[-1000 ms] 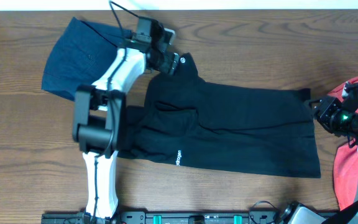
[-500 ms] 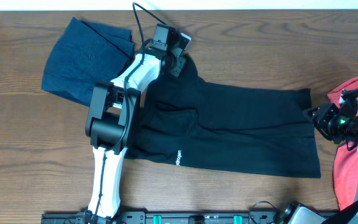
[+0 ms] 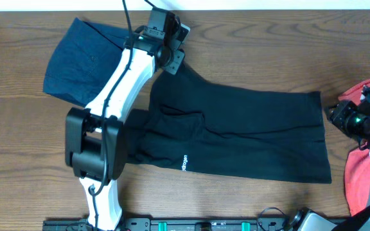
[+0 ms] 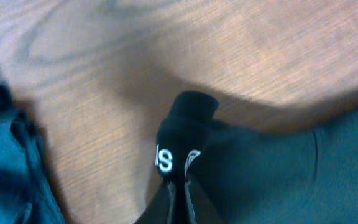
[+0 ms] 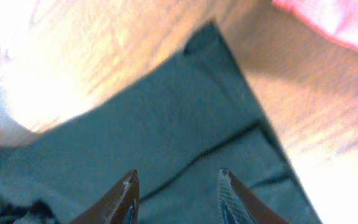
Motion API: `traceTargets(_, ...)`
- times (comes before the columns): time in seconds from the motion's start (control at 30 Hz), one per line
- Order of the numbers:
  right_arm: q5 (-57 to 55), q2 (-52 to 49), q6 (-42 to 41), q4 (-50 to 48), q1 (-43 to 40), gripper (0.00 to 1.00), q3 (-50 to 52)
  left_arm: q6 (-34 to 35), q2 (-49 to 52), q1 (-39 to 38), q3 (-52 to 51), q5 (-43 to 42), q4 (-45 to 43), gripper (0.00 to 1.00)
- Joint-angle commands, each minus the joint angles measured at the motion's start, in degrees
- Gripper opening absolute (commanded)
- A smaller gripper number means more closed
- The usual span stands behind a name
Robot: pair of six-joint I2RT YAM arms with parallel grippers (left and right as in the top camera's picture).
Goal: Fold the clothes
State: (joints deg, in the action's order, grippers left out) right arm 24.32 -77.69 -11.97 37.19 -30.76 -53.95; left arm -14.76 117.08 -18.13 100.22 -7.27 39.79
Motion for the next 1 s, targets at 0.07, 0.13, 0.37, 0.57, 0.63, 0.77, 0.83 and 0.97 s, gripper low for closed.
traceTargets(0.07, -0.55, -4.7, 0.7, -5.16, 0.48, 0.39, -0.68, 4.11, -1.16, -0.81, 0.31, -1.46, 8.79, 0.06)
traceTargets(0.13, 1.36, -7.56, -0.11, -8.39, 0.55, 0.39, -0.68, 4.42, -1.22, -1.22, 0.31, -4.13, 13.64, 0.06)
traceTargets(0.37, 3.52, -18.97, -2.82, -22.73, 2.36, 0.4, -0.68, 8.98, -1.22, -1.62, 0.31, -5.84, 27.76, 0.06)
traceTargets(0.57, 0.09, -27.87, -5.18, -33.66, 3.8, 0.45, -0.7, 9.11, -1.22, -1.62, 0.31, -7.98, 32.7, 0.06)
traceTargets(0.63, -0.61, -30.38, -5.27, -36.87, 4.52, 0.49, -0.7, 9.11, -1.22, -1.62, 0.31, -7.98, 32.87, 0.06)
traceTargets(0.77, -3.39, -33.24, -5.35, -40.37, 5.55, 0.53, -0.72, 9.14, -1.22, -1.62, 0.31, -7.98, 32.61, 0.06)
traceTargets(0.83, -3.3, -34.03, -5.38, -40.68, 6.03, 0.54, -0.76, 9.14, -1.22, -1.62, 0.31, -7.98, 32.52, 0.06)
traceTargets(0.97, -3.32, -35.1, -5.38, -40.24, 7.37, 0.5, -0.74, 9.18, -1.22, -1.62, 0.31, -7.96, 32.22, 0.06)
